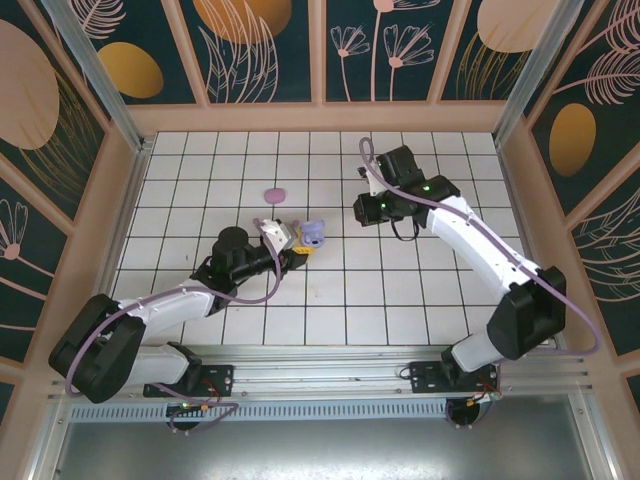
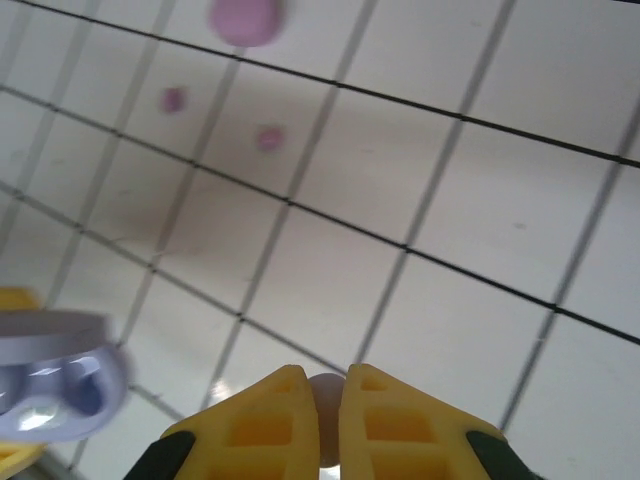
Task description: Insert the wireless bluetooth earbuds into the charging case
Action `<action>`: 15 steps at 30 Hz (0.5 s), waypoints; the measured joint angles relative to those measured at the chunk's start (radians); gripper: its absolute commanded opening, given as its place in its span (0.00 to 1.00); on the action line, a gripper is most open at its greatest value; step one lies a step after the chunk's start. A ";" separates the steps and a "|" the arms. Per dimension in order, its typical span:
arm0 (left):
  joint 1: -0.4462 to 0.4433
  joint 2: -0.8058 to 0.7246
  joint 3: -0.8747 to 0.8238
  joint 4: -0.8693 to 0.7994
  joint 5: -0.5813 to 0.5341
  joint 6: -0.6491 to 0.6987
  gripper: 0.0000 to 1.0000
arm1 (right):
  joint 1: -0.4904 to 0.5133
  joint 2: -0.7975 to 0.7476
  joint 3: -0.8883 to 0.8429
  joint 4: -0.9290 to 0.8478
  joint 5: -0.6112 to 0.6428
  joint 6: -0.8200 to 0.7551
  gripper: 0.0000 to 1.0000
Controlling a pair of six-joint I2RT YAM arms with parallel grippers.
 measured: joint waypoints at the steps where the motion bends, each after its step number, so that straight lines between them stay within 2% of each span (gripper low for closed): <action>1: 0.000 0.000 0.012 0.003 0.013 0.003 0.00 | 0.014 -0.014 -0.002 0.004 -0.026 0.003 0.02; 7: 0.000 0.000 0.069 0.006 0.069 0.018 0.00 | 0.083 -0.048 -0.003 0.035 -0.163 0.007 0.02; 15: 0.000 -0.003 0.073 0.010 0.097 0.012 0.00 | 0.104 -0.056 -0.016 0.072 -0.230 0.011 0.02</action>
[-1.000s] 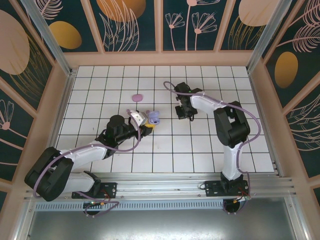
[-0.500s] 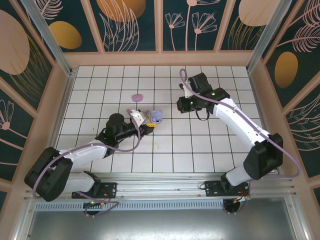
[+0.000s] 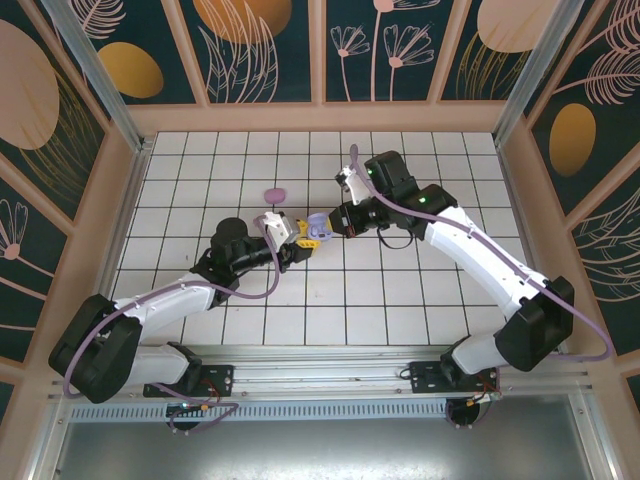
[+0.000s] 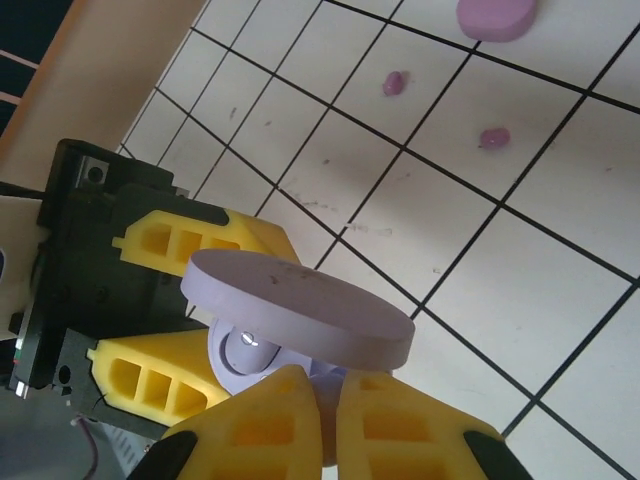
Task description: Insert the wireless bluetooth earbuds into the charging case
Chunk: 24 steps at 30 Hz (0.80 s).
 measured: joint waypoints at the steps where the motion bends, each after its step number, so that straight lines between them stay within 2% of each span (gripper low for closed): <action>1: 0.000 -0.002 0.000 0.001 0.002 -0.002 0.00 | 0.002 -0.004 -0.006 0.003 -0.001 0.001 0.02; 17: 0.001 -0.016 -0.015 0.051 0.015 -0.066 0.00 | 0.016 -0.020 -0.065 0.119 -0.043 0.061 0.03; 20: 0.001 -0.016 -0.021 0.059 0.016 -0.072 0.00 | 0.017 -0.020 -0.069 0.124 -0.044 0.061 0.07; 24: 0.001 -0.016 -0.024 0.068 0.016 -0.079 0.00 | 0.019 -0.020 -0.069 0.124 -0.044 0.068 0.18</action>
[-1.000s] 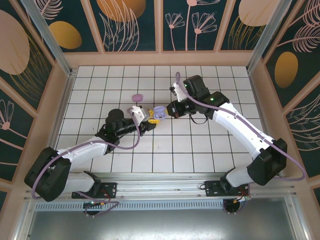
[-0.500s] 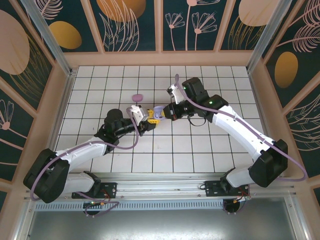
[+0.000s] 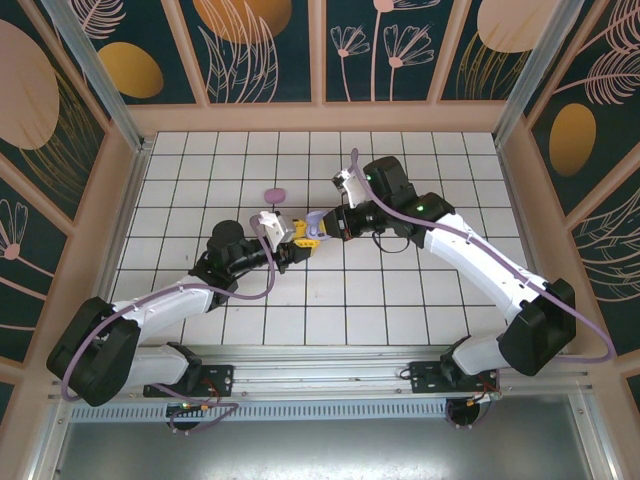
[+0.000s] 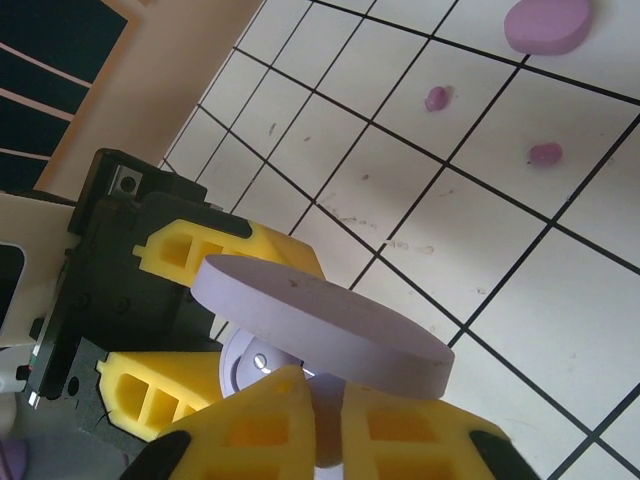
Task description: Insert the wireless bluetooth earbuds into the charging case
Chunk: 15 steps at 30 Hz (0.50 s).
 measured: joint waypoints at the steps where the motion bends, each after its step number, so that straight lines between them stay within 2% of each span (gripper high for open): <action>1: 0.000 0.000 0.000 0.001 0.000 0.000 0.00 | 0.000 0.000 0.000 0.000 0.001 0.001 0.20; 8: 0.000 0.000 -0.001 0.007 0.000 -0.003 0.00 | 0.010 0.000 0.002 -0.010 0.031 0.000 0.31; 15: 0.000 0.000 -0.001 0.014 0.000 -0.013 0.00 | 0.013 0.001 0.027 -0.039 0.056 -0.001 0.34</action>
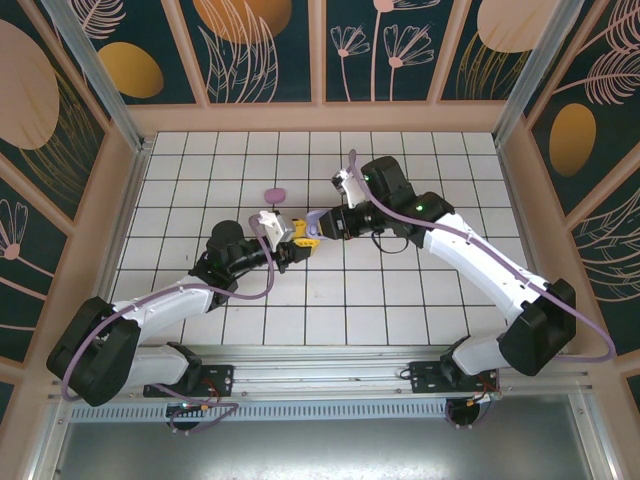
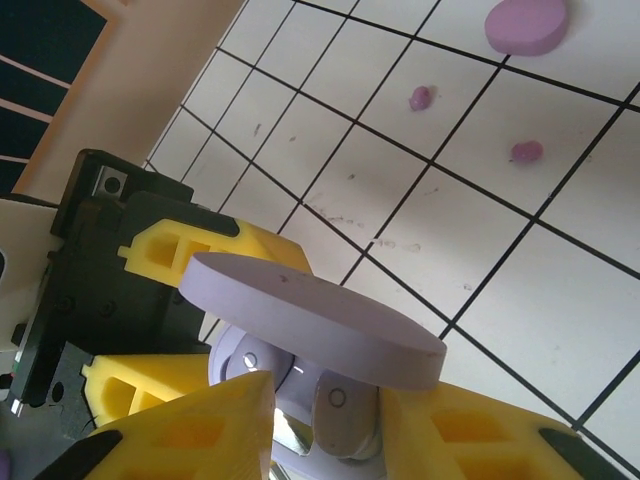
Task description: Insert the wireless bluetooth earbuds into the charging case
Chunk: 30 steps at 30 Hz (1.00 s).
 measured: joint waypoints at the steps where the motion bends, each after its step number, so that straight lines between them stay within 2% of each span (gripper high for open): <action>1: 0.000 0.000 0.000 0.002 0.000 -0.002 0.00 | 0.000 0.000 0.003 -0.002 0.004 0.000 0.34; 14: -0.001 -0.004 0.000 0.032 0.012 -0.006 0.00 | -0.010 -0.037 0.047 -0.031 0.042 0.010 0.40; 20: -0.001 -0.018 0.000 0.031 0.027 -0.006 0.00 | -0.030 -0.042 0.089 -0.002 0.002 0.016 0.23; 30: -0.001 -0.039 0.000 0.010 0.021 -0.006 0.00 | -0.031 0.049 0.142 0.010 -0.044 0.012 0.21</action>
